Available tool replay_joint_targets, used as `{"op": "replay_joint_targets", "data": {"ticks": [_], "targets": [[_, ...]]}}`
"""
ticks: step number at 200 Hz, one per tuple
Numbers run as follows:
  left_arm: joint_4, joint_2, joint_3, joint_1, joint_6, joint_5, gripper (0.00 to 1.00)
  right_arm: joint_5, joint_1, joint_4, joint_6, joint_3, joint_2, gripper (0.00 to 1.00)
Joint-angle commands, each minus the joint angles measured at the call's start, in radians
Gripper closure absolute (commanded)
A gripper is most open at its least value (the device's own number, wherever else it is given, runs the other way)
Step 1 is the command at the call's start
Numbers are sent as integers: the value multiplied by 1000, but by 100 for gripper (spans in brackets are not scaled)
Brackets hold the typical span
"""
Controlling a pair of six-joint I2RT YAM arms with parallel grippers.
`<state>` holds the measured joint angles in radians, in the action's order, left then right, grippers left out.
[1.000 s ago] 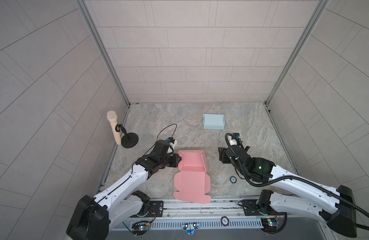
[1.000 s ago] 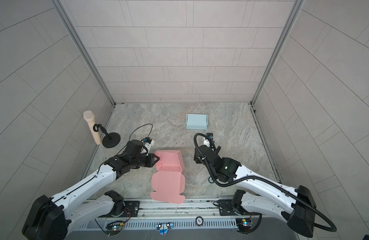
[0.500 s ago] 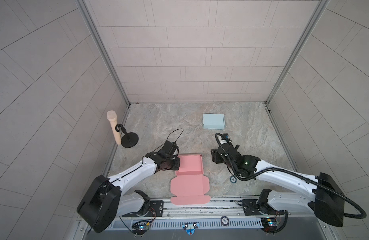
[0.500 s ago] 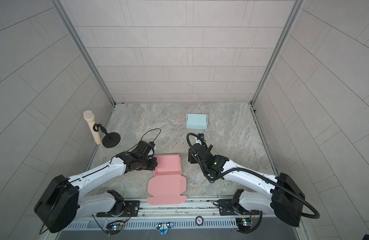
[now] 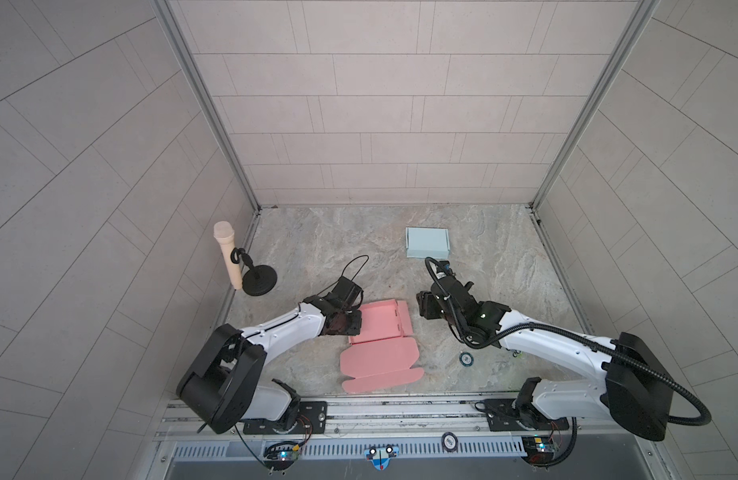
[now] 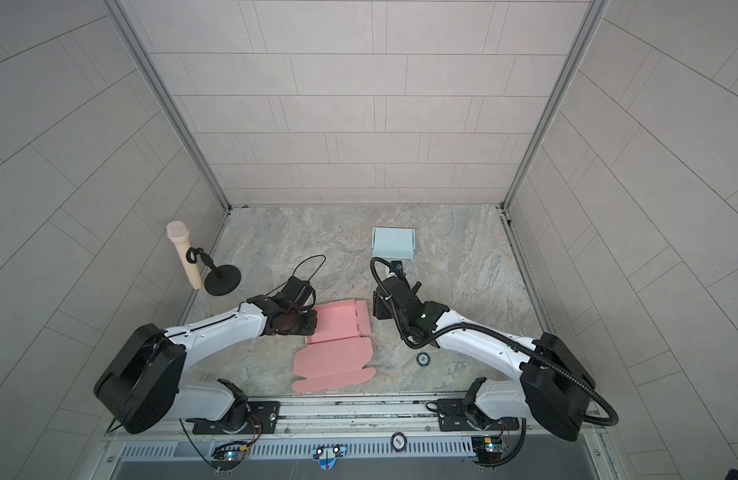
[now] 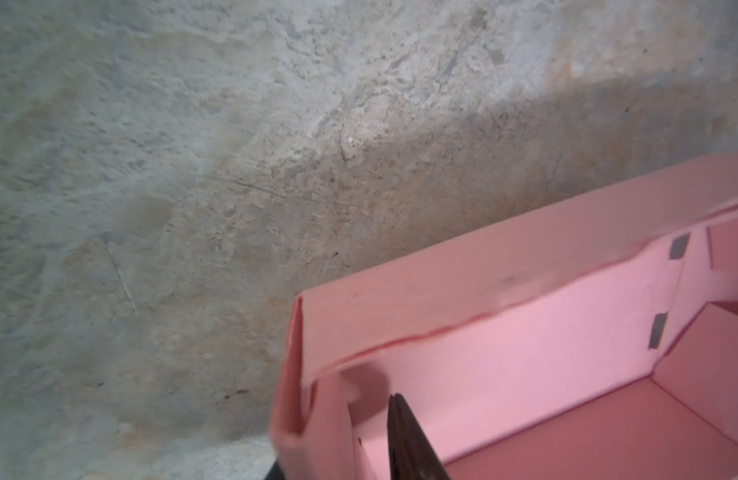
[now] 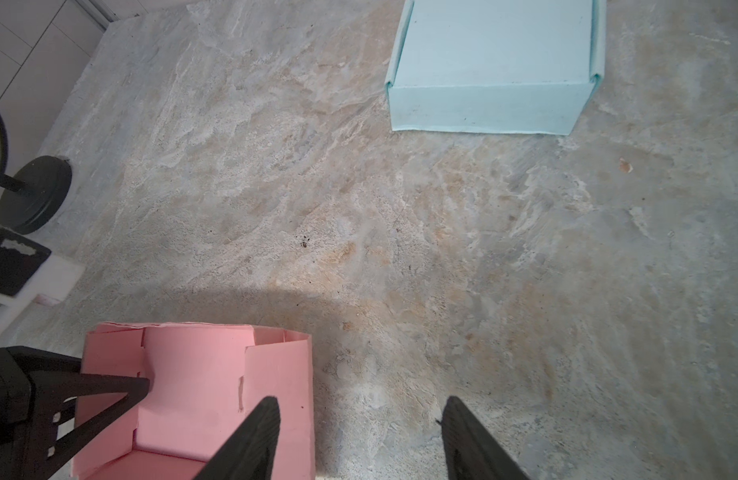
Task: Fold the paper box
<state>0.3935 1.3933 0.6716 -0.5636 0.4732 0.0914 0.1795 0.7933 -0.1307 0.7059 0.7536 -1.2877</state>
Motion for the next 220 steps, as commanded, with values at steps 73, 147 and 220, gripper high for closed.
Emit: {"op": "replay_joint_targets", "data": {"ticks": [73, 147, 220], "targets": [[-36, 34, 13, -4, 1, 0, 83, -219, -96, 84, 79, -17, -125, 37], [-73, -2, -12, -4, 24, 11, 92, -394, -98, 217, 170, -94, -209, 38], [-102, -22, -35, -4, 26, 24, 94, -402, -86, 285, 213, -164, -145, 37]]}}
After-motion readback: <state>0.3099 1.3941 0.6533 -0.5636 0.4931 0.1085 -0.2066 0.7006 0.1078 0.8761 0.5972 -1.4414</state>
